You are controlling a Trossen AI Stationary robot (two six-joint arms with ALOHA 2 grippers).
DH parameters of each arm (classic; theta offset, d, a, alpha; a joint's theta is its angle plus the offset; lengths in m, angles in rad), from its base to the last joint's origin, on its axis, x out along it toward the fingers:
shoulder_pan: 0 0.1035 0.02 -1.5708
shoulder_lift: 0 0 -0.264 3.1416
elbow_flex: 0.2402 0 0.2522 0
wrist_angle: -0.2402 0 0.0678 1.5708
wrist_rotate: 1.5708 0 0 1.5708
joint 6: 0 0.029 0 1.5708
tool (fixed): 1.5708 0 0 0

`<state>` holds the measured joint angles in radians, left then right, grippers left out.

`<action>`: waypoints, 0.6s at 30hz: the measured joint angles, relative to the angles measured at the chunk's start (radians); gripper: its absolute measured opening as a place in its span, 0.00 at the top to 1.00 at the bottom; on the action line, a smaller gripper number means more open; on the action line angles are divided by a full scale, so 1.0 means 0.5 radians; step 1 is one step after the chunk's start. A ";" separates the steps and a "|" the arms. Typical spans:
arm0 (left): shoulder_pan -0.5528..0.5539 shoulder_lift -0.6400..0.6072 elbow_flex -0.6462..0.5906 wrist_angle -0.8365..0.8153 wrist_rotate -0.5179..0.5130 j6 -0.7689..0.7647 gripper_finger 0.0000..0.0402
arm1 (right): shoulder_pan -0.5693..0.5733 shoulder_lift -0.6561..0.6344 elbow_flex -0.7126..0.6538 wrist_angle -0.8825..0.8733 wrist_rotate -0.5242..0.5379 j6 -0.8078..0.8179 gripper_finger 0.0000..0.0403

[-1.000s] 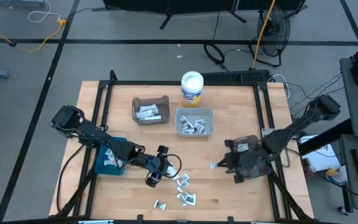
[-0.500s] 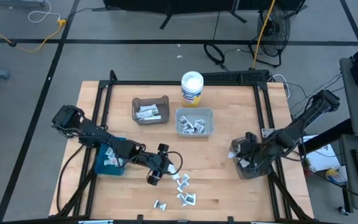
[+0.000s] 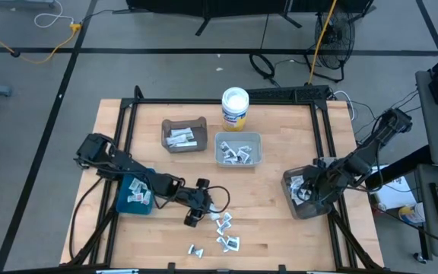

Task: Pick & Place First Aid Supplies
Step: Put the blue alcohol pad into the bottom black bin, then put the green bandage pack into the top black bin

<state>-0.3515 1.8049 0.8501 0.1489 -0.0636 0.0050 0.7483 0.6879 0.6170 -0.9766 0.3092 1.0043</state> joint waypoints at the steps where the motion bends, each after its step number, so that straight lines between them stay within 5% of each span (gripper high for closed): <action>1: 0.002 0.012 0.000 0.018 0.015 0.000 0.55 | 0.003 -0.006 0.000 -0.029 0.000 0.021 0.99; 10: 0.009 -0.005 0.019 0.024 0.026 0.026 0.55 | 0.013 -0.009 0.001 -0.123 0.000 0.167 0.96; 18: 0.009 -0.006 0.044 0.003 0.024 0.033 0.55 | 0.013 -0.009 0.002 -0.203 0.002 0.263 0.75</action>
<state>-0.3470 1.8019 0.8722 0.1506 -0.0517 0.0213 0.7547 0.6834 0.6178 -1.0780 0.3099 1.1360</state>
